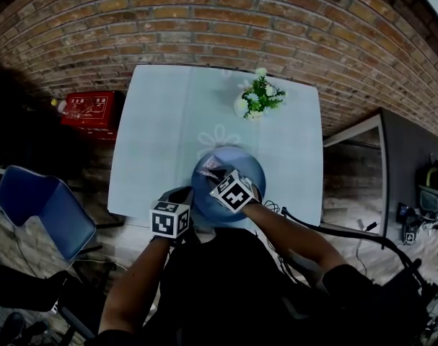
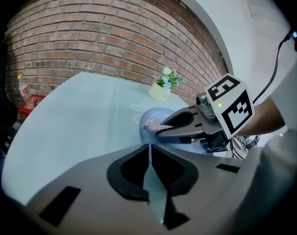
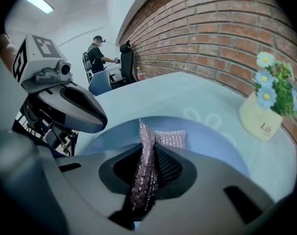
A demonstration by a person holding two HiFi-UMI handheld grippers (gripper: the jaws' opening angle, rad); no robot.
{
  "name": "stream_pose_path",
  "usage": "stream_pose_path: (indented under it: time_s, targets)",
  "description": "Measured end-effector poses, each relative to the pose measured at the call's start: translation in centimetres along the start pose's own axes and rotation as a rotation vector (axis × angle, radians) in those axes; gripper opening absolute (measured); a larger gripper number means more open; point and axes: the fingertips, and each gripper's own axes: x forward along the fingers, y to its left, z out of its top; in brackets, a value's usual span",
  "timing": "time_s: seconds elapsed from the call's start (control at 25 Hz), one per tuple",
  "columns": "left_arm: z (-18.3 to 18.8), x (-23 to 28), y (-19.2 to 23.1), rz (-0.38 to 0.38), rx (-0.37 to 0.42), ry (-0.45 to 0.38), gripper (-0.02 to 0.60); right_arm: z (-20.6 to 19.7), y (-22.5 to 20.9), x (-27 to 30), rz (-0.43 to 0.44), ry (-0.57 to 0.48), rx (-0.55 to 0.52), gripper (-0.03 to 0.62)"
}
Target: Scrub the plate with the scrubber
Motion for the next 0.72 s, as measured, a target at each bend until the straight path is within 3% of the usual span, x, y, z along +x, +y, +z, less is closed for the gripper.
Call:
stream_pose_path:
  time_s: [0.4,0.72]
  targets:
    - [-0.3,-2.0,1.5,0.048,-0.042,-0.03,0.026,-0.9,3.7,0.1,0.126,0.034,-0.041,0.069]
    - [-0.2,-2.3,1.2,0.029,-0.035,-0.039,0.026,-1.9,5.5,-0.2,0.193,0.056,-0.019,0.068]
